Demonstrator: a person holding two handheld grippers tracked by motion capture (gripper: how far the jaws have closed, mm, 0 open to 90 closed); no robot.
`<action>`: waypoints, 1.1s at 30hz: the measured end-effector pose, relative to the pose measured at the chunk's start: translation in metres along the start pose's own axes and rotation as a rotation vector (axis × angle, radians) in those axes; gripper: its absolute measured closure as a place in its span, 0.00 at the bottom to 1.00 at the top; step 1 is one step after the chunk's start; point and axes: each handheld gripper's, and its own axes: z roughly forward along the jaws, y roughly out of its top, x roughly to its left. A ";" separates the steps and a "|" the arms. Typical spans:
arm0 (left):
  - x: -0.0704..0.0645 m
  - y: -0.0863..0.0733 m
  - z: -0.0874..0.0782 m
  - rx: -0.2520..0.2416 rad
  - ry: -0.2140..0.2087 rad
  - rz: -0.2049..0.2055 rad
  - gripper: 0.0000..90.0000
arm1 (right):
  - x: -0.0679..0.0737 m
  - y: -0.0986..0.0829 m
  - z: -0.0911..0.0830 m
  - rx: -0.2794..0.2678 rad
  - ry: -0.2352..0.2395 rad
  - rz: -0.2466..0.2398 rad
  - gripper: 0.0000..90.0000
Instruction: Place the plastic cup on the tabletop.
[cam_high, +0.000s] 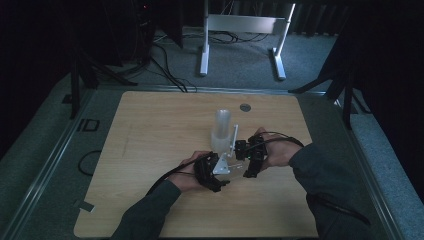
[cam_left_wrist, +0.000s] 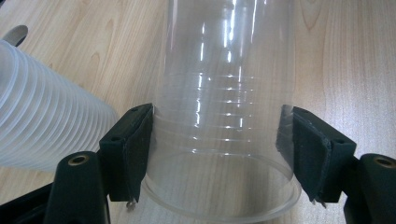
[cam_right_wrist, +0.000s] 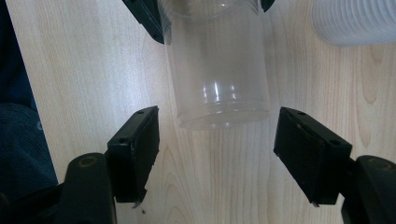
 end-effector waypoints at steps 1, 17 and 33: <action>0.000 0.000 0.000 0.000 0.002 0.002 0.32 | 0.000 0.000 0.001 0.001 -0.002 -0.004 0.34; -0.003 0.004 -0.003 -0.028 0.014 0.017 0.32 | -0.001 0.002 0.007 -0.002 0.001 -0.011 0.37; -0.004 0.003 -0.003 -0.040 0.030 0.018 0.31 | 0.000 0.000 0.008 -0.008 0.000 -0.021 0.46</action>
